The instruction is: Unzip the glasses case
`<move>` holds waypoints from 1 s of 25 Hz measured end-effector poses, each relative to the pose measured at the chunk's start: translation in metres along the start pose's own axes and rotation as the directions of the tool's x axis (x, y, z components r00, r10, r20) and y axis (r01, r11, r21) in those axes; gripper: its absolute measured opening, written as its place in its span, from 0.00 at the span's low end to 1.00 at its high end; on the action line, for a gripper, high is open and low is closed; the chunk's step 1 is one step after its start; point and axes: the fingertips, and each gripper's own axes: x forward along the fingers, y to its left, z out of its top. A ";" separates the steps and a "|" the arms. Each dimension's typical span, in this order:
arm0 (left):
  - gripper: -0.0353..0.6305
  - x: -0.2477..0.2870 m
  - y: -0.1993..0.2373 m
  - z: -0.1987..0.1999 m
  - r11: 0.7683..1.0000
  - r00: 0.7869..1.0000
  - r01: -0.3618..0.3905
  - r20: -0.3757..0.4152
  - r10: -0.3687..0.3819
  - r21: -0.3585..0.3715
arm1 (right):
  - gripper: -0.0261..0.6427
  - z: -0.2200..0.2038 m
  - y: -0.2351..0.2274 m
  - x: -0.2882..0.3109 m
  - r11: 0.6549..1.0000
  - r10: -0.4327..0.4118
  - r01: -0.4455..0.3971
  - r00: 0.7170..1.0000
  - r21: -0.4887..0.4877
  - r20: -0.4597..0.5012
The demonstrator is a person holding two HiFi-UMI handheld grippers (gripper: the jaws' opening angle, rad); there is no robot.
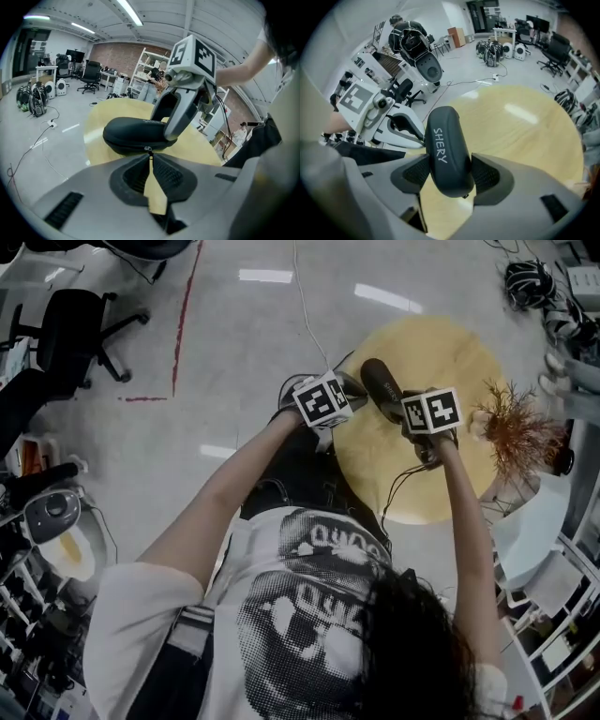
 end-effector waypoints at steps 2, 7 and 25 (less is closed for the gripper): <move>0.09 0.001 -0.003 0.000 1.000 1.000 0.002 0.008 -0.002 -0.011 | 0.45 -0.001 0.001 0.001 0.999 0.007 -0.007 1.000 0.054 0.005; 0.09 0.002 -0.013 -0.001 1.000 1.000 0.009 0.012 -0.009 -0.003 | 0.45 0.001 0.005 0.003 0.987 0.009 -0.009 1.000 0.162 0.005; 0.09 -0.006 -0.002 -0.021 0.995 0.995 -0.096 -0.003 0.096 0.004 | 0.61 0.040 0.021 -0.003 0.996 0.068 -0.066 0.997 -0.059 0.024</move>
